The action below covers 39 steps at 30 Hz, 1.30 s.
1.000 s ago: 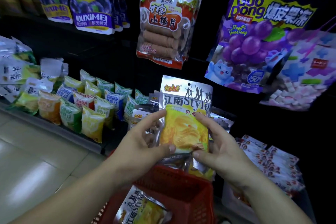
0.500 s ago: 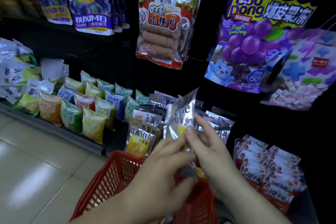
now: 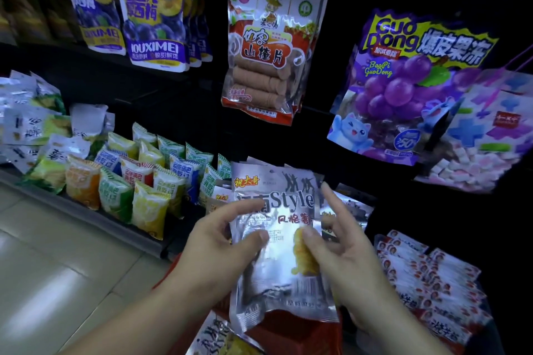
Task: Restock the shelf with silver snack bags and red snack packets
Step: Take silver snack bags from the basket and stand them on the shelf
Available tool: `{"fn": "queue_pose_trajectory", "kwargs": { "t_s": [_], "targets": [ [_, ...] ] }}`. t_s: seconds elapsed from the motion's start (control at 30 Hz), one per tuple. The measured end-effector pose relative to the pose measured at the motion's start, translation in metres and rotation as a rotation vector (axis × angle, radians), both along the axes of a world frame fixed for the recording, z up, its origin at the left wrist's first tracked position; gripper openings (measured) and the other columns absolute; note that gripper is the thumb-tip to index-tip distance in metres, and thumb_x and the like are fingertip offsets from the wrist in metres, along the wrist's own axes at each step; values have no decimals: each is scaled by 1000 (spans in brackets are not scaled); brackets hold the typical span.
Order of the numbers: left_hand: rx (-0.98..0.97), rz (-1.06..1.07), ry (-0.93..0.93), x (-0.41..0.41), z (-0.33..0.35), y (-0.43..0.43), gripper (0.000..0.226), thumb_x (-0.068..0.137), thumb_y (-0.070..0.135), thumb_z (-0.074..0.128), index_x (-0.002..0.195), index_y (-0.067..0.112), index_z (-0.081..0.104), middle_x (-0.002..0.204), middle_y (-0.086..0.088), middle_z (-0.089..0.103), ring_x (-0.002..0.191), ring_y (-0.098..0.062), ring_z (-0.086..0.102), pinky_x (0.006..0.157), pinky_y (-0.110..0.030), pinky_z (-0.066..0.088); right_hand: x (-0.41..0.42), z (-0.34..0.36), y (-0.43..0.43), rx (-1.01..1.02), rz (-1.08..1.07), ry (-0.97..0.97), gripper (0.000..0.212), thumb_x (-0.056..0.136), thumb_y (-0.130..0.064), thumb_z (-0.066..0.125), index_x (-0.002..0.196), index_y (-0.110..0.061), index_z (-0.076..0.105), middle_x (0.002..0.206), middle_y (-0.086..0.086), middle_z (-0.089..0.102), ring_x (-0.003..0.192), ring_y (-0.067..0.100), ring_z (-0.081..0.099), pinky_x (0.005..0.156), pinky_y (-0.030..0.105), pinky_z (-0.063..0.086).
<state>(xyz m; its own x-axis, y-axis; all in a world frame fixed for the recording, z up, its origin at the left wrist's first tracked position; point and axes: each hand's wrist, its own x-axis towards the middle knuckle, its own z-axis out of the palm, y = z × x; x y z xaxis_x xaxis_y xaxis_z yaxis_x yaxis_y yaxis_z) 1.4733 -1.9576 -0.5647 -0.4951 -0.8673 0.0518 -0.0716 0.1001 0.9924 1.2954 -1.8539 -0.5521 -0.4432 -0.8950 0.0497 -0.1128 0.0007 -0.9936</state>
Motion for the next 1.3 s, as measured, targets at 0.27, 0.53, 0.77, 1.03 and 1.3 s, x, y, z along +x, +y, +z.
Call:
{"fn": "queue_pose_trajectory", "kwargs": {
  "t_s": [0.27,0.53,0.77,1.03,1.3],
  "targets": [
    [-40,33,-61,-1,-3,3,51,87,32,80,129,53,60,137,35,53,139,4,40,116,-37,42,4,-7,1,8,2,108,56,90,-14,76,123,-56,63,115,-8,59,88,5,68,65,34,64],
    [-259,-24,-132,-10,1,28,48,93,38,70,135,51,52,131,37,44,126,15,45,93,-11,46,7,-12,-5,-70,-94,417,37,99,-17,66,120,-48,64,115,-17,59,111,1,61,91,26,54],
    [-35,-114,-56,-13,-1,10,43,96,24,71,116,59,57,111,31,65,85,14,60,74,-16,55,14,7,6,-53,96,43,51,107,-11,48,139,-51,52,125,-22,66,101,17,73,85,38,62],
    [216,-389,-57,-16,-21,-24,39,93,23,71,131,30,62,129,-9,67,122,-36,62,106,-58,49,-49,-6,-14,114,-37,-37,88,54,-44,99,132,-48,60,141,0,62,127,24,60,103,58,52],
    [40,69,-390,-44,-64,-70,46,97,13,65,141,21,54,123,4,61,96,-20,67,76,-38,59,-80,-48,-76,184,-58,399,28,88,-15,81,82,-11,54,73,10,51,63,18,50,55,28,44]
  ]
}}
